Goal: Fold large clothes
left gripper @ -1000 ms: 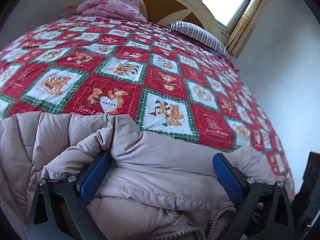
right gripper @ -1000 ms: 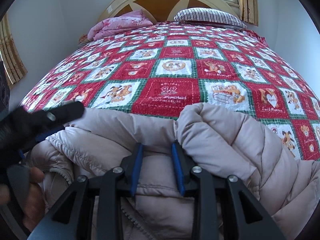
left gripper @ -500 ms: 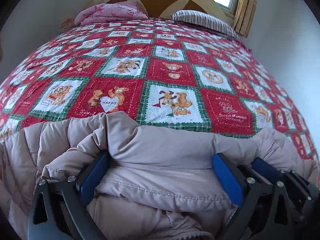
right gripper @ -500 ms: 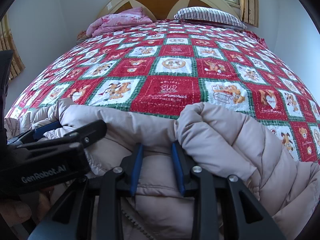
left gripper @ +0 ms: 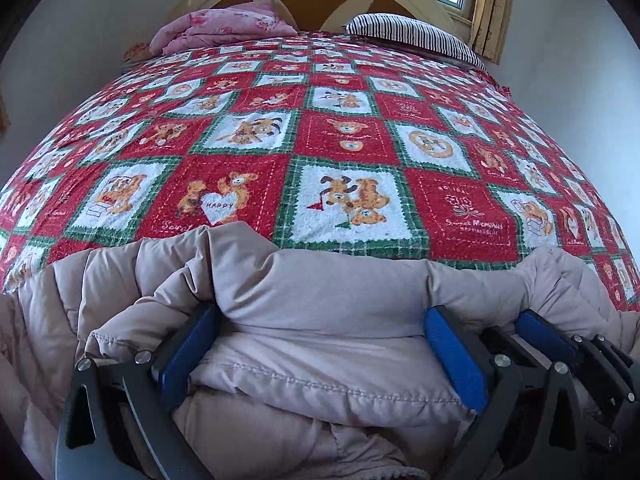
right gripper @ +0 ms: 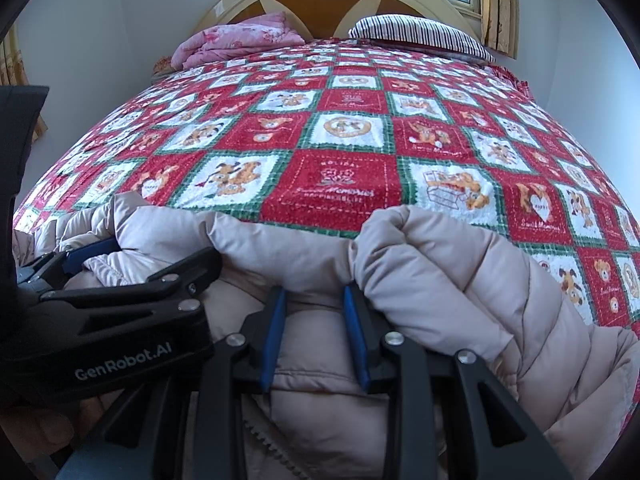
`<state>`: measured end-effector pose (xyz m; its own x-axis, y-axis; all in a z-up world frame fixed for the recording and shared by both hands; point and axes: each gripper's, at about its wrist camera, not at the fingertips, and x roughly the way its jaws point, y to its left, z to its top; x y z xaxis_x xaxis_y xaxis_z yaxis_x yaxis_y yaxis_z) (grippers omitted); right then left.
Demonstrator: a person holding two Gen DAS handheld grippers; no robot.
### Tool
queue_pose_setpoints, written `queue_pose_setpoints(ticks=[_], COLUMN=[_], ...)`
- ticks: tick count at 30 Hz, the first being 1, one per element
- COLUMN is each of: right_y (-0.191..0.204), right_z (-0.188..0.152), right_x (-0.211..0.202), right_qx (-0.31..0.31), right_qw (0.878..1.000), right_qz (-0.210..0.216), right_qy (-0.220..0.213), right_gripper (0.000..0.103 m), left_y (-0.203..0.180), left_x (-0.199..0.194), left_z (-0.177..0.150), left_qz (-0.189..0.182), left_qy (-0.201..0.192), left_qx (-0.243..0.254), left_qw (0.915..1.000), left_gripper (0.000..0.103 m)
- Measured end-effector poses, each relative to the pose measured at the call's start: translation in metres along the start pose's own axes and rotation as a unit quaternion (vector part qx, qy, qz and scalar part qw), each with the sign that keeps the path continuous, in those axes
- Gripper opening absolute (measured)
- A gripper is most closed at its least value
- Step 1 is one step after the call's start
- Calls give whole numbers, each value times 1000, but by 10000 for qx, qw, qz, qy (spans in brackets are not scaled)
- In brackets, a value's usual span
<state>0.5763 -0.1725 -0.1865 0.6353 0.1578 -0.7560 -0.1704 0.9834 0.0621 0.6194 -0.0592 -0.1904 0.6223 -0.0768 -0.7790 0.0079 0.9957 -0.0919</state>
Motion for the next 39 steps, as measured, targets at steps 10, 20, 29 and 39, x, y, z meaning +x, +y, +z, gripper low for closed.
queue_pose_setpoints(ticks=[10, 20, 29, 39], right_y=[3, 10, -15, -87], right_z=[0, 4, 12, -81], right_x=[1, 3, -60, -226], right_qx=[-92, -304, -445, 76], right_qw=[9999, 9991, 9989, 9992], right_qz=[-103, -258, -14, 325], right_qy=[33, 168, 119, -201], right_gripper=[33, 33, 78, 94], left_y=[1, 3, 50, 115], left_x=[0, -1, -130, -314], left_z=[0, 4, 15, -133], left_qz=[3, -91, -520, -475], left_qy=[4, 61, -612, -1314], left_qx=[5, 22, -152, 561], left_qw=[10000, 9999, 9967, 9886], left_gripper=[102, 102, 102, 102])
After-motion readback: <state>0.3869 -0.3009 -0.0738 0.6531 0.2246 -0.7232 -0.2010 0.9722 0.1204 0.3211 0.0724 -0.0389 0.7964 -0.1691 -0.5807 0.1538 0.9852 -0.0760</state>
